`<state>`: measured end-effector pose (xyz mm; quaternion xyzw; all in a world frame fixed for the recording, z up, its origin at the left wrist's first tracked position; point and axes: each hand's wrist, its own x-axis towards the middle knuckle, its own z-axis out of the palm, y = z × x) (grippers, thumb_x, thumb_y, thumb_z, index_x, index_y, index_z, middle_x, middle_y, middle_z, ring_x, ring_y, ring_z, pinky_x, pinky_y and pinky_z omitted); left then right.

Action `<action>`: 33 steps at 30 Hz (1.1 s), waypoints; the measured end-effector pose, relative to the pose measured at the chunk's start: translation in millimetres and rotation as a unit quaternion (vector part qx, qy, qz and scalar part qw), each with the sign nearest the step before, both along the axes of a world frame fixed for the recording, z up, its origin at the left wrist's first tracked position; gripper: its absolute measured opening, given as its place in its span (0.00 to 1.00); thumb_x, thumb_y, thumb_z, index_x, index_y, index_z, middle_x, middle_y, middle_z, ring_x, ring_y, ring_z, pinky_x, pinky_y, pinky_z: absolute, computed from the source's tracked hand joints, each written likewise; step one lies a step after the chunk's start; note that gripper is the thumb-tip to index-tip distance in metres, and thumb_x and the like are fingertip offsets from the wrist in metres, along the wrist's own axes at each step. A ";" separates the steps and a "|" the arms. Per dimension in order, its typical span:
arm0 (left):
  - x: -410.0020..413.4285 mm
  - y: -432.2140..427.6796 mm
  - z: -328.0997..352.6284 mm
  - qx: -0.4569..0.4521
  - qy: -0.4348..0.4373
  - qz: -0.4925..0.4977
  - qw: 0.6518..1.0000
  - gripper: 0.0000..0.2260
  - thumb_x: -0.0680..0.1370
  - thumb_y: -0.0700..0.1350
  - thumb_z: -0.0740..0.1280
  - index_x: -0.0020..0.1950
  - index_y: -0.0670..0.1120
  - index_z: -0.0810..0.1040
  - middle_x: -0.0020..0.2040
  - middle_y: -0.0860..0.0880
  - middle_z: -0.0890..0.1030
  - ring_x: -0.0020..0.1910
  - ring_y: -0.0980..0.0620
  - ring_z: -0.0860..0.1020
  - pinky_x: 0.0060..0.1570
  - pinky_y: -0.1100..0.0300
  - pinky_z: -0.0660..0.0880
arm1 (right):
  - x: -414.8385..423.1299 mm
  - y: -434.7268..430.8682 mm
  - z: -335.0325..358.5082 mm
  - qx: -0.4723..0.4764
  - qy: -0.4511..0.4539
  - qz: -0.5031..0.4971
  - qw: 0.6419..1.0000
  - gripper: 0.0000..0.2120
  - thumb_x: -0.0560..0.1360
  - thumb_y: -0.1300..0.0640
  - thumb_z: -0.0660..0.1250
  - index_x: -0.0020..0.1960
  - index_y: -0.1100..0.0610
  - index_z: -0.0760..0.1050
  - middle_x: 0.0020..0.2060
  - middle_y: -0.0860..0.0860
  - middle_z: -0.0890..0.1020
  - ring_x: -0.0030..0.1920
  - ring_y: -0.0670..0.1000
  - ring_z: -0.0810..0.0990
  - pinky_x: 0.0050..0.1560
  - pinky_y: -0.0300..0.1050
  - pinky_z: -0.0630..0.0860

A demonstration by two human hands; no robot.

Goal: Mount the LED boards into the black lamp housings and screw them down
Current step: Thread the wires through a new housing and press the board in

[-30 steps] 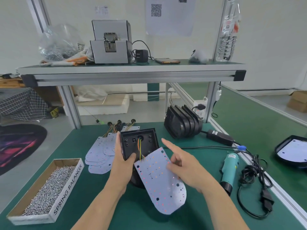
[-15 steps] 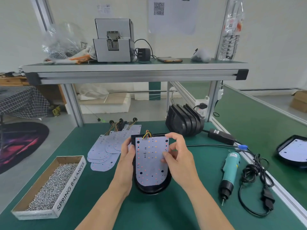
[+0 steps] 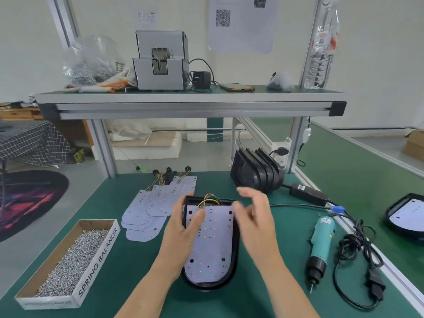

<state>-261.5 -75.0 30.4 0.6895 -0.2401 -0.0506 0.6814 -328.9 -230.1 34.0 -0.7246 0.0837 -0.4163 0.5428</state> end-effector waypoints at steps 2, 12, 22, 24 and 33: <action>1.8 3.3 5.5 -0.029 0.037 -0.033 0.998 0.14 0.77 0.57 0.66 0.62 0.62 0.75 0.59 0.57 0.82 0.59 0.57 0.80 0.54 0.62 0.77 | 2.0 -13.8 -1.5 0.162 0.007 0.075 0.984 0.24 0.81 0.70 0.57 0.63 0.44 0.75 0.58 0.41 0.81 0.29 0.45 0.65 0.31 0.37 0.67; 0.4 10.9 15.8 -0.083 0.155 -0.074 0.982 0.14 0.74 0.59 0.69 0.57 0.57 0.79 0.55 0.50 0.85 0.52 0.51 0.85 0.41 0.61 0.81 | 12.7 -2.3 -12.2 0.038 0.188 0.198 0.961 0.13 0.73 0.66 0.67 0.52 0.53 0.82 0.45 0.43 0.86 0.44 0.43 0.80 0.50 0.41 0.80; -5.4 6.6 8.1 -0.094 0.143 -0.060 0.983 0.12 0.79 0.41 0.70 0.59 0.56 0.78 0.55 0.49 0.85 0.52 0.50 0.85 0.42 0.62 0.80 | 5.6 -1.3 -16.6 0.000 0.239 0.140 0.961 0.05 0.67 0.47 0.64 0.33 0.46 0.73 0.33 0.39 0.77 0.35 0.46 0.70 0.39 0.44 0.72; 1.0 9.5 10.4 -0.104 0.157 -0.042 0.981 0.13 0.79 0.41 0.70 0.60 0.54 0.77 0.54 0.48 0.85 0.50 0.49 0.85 0.41 0.60 0.81 | 5.7 -6.1 -14.2 -0.042 0.226 0.123 0.965 0.13 0.73 0.59 0.68 0.39 0.41 0.78 0.46 0.44 0.81 0.46 0.47 0.77 0.49 0.44 0.76; 7.4 8.3 12.1 -0.048 0.079 -0.040 0.995 0.11 0.78 0.43 0.70 0.57 0.58 0.77 0.52 0.51 0.85 0.51 0.49 0.84 0.45 0.58 0.81 | 2.4 -2.5 5.8 0.068 0.182 0.113 0.974 0.05 0.78 0.53 0.69 0.49 0.54 0.80 0.42 0.52 0.84 0.42 0.51 0.77 0.48 0.52 0.77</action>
